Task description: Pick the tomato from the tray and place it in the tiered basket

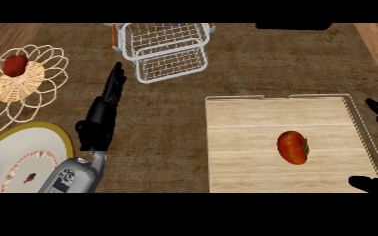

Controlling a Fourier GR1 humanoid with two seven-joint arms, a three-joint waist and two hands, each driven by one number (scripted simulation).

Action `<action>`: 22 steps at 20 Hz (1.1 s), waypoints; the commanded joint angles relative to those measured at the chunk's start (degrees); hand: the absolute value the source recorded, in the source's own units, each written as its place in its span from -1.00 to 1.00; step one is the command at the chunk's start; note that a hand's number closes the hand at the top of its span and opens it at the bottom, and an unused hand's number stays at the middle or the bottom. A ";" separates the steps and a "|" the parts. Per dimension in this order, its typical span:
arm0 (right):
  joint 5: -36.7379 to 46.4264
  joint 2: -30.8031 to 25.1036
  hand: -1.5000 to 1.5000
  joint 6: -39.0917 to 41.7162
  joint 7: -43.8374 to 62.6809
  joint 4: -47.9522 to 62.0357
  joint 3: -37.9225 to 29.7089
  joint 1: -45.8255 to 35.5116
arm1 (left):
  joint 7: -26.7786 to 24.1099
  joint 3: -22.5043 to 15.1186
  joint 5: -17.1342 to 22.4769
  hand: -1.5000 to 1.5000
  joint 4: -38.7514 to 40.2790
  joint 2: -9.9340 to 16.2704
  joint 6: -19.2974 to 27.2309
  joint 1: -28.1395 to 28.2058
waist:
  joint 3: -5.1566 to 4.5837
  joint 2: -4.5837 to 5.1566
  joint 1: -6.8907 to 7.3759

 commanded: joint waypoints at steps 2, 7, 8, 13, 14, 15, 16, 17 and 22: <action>7.72 -2.80 -1.00 -3.99 -19.12 12.26 8.12 1.23 | 1.61 2.23 0.86 0.00 2.11 -0.03 -0.81 -2.88 | -0.20 -0.11 -1.16; 9.05 -5.04 -1.00 -11.51 -25.57 23.05 12.31 -1.37 | 1.40 3.34 1.66 0.00 -1.48 2.21 -2.66 1.24 | -0.30 -0.50 -1.04; 10.58 -4.21 -1.00 -12.96 -23.84 22.68 14.68 -2.48 | 0.58 1.93 -0.81 0.00 1.29 -0.34 -0.84 -0.71 | -0.35 -0.49 -1.62; 10.74 -5.54 -1.00 -17.55 -28.10 30.93 16.51 -5.74 | -0.62 2.75 -1.00 0.00 2.75 -1.24 -1.80 0.12 | -0.38 -0.54 -1.95; 11.58 -4.27 -1.00 -18.00 -25.17 32.72 17.89 -8.26 | 0.34 2.02 -1.77 0.00 -0.57 -0.69 -1.68 2.33 | -0.39 -0.63 -1.59; 9.14 -6.35 -1.00 -16.01 -27.34 32.22 16.71 -7.32 | 0.04 3.04 -1.81 0.00 1.34 -1.25 -1.42 0.42 | -0.40 -0.62 -1.94; 10.12 -4.20 -1.00 -18.56 -26.29 31.39 18.45 -6.46 | 0.53 2.85 -1.93 0.00 -0.20 -0.60 -1.73 2.55 | -0.40 -0.68 -1.87; 8.97 -6.57 -1.00 -16.87 -27.01 34.36 17.08 -8.69 | 0.85 3.47 -1.51 0.00 -2.14 0.72 -3.04 3.11 | -0.40 -0.67 -1.66; 7.66 -6.68 -1.00 -18.20 -27.95 37.38 18.61 -10.12 | -2.48 4.73 -1.45 0.00 0.45 -1.21 -3.56 4.19 | -0.42 -0.60 -1.86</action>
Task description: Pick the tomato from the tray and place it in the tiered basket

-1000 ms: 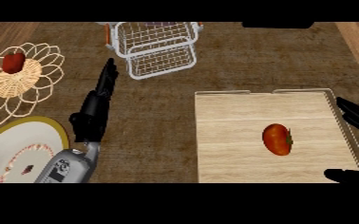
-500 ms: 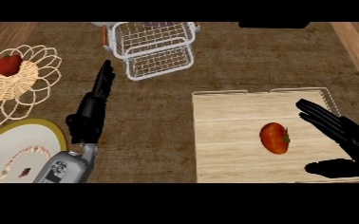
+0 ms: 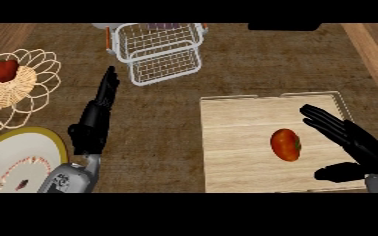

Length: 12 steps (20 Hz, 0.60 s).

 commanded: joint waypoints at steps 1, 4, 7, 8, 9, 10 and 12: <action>0.51 0.20 -1.00 0.93 -8.86 4.53 1.94 -2.53 | -1.48 1.67 -0.18 0.00 3.54 -1.83 -0.40 -2.14 | 0.55 0.35 -0.19; 0.22 2.38 -1.00 -2.38 -10.24 7.51 3.30 -2.26 | 1.25 1.76 -0.73 0.00 3.18 -1.31 -0.92 -3.60 | 0.58 0.42 -0.21; -0.45 1.60 -1.00 0.02 -6.34 1.57 5.51 -0.34 | -1.02 2.91 -0.88 0.00 4.76 -2.21 -0.74 -2.77 | 0.51 0.31 -0.66; -0.91 0.82 -1.00 -0.08 -8.04 9.22 3.87 -5.76 | 1.87 0.92 -1.18 0.00 -1.32 -0.35 -1.91 0.40 | 0.60 0.36 0.59; -1.14 2.30 -1.00 -0.93 -7.39 6.96 5.22 -4.03 | 4.07 1.44 -1.84 0.00 -3.06 -0.28 -0.73 -1.10 | 0.60 0.25 0.33; -1.20 1.99 -1.00 -1.48 -8.69 9.60 4.90 -4.95 | 0.73 1.28 -1.75 0.00 1.15 -2.55 -0.71 -1.17 | 0.58 0.40 0.11; -2.06 4.07 -1.00 -1.70 -6.00 6.23 6.48 -3.33 | 0.71 1.90 -1.48 0.00 0.55 -1.40 -1.87 -0.59 | 0.56 0.29 -0.09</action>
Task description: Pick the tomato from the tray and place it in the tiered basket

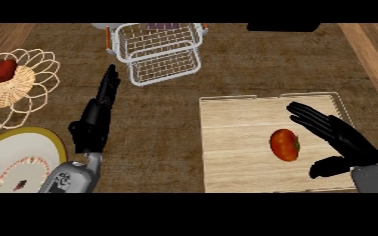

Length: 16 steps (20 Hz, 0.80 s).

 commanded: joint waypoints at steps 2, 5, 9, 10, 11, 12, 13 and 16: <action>-1.02 4.91 -1.00 -1.31 -5.82 4.26 1.96 0.01 | 0.86 0.08 -0.44 0.00 -3.10 0.89 -0.96 1.94 | 1.16 0.47 0.48; -3.44 4.12 1.00 -1.67 -6.22 1.58 -0.06 1.28 | -0.08 1.39 0.10 0.00 -1.23 0.48 -1.57 1.36 | 1.12 0.42 -0.18; -1.64 7.47 1.00 -9.30 -6.66 0.76 -1.07 -0.45 | -0.56 0.26 -2.36 0.00 0.81 -1.60 0.59 0.49 | 1.15 0.56 -0.25; -1.60 9.06 1.00 -10.75 -5.90 1.33 -1.37 -0.26 | 2.90 0.72 -1.22 0.00 -1.99 -0.35 -1.00 -1.32 | 1.18 0.50 -0.10; -0.54 8.74 1.00 -12.03 -9.21 2.84 -1.15 0.05 | -0.67 -0.21 -2.69 0.00 1.50 -3.21 1.16 -0.63 | 1.18 0.66 -0.23; -0.84 10.62 1.00 -11.53 -5.07 0.73 -0.79 -0.32 | -0.59 0.88 -1.52 0.00 -0.04 -1.54 -0.57 0.18 | 1.13 0.51 -0.09; -1.79 8.69 1.00 -10.21 -7.65 1.06 -1.94 0.80 | -2.70 2.96 -0.19 0.00 2.12 0.01 -2.53 0.55 | 1.11 0.55 -0.28; 14.06 14.33 1.00 -17.21 17.24 -4.79 6.88 0.91 | 1.53 0.53 -2.01 0.00 -0.26 -1.11 -0.65 -0.43 | 0.79 0.13 -0.09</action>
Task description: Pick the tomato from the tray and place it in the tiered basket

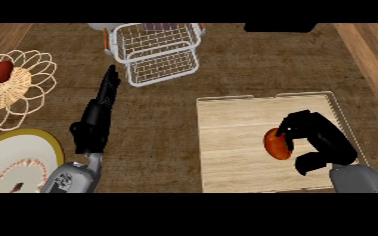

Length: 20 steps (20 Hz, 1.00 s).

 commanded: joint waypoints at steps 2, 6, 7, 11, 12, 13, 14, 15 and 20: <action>15.88 2.69 1.00 -4.93 19.94 0.55 6.68 -0.67 | -0.04 -0.42 -0.17 0.00 0.58 -0.09 -0.35 0.07 | 0.45 0.81 1.87; 23.39 -0.17 1.00 -0.43 30.43 -0.36 7.91 -2.05 | 0.32 -1.06 -0.38 0.00 0.57 -0.14 -0.74 -0.36 | -0.46 0.60 2.25; 25.12 0.88 1.00 0.37 33.88 -0.63 8.72 -1.99 | 0.34 -0.71 -0.62 0.00 0.16 0.50 -0.80 -0.79 | -0.16 0.34 2.54; 32.01 5.12 1.00 3.83 47.85 -4.27 11.04 -4.97 | 0.43 -0.67 -0.48 0.00 0.96 0.22 -0.78 -0.73 | 0.18 -0.16 2.22; 33.46 6.73 1.00 4.96 51.45 -5.31 11.55 -6.30 | 1.02 -0.79 -0.35 0.00 0.73 0.13 -0.89 -0.97 | 0.32 -0.40 2.50; 34.96 8.70 1.00 6.11 54.98 -6.37 12.38 -7.54 | 0.75 -0.59 -0.27 0.00 0.80 -0.02 -0.86 -1.41 | 0.39 -0.39 2.57; 36.15 10.37 1.00 7.05 58.44 -7.98 12.76 -7.99 | 0.99 -0.19 -0.51 0.00 0.87 0.60 -0.68 -1.18 | 0.47 -0.85 2.37; 38.14 11.97 1.00 8.27 62.14 -9.40 13.67 -9.11 | 1.15 -0.26 -0.22 0.00 1.08 0.40 -0.93 -1.27 | 0.52 -0.90 2.00; 44.71 20.26 1.00 15.34 81.31 -15.14 18.26 -17.65 | 0.64 -0.58 0.14 0.00 1.62 0.28 -1.58 -0.22 | 0.90 -1.01 2.48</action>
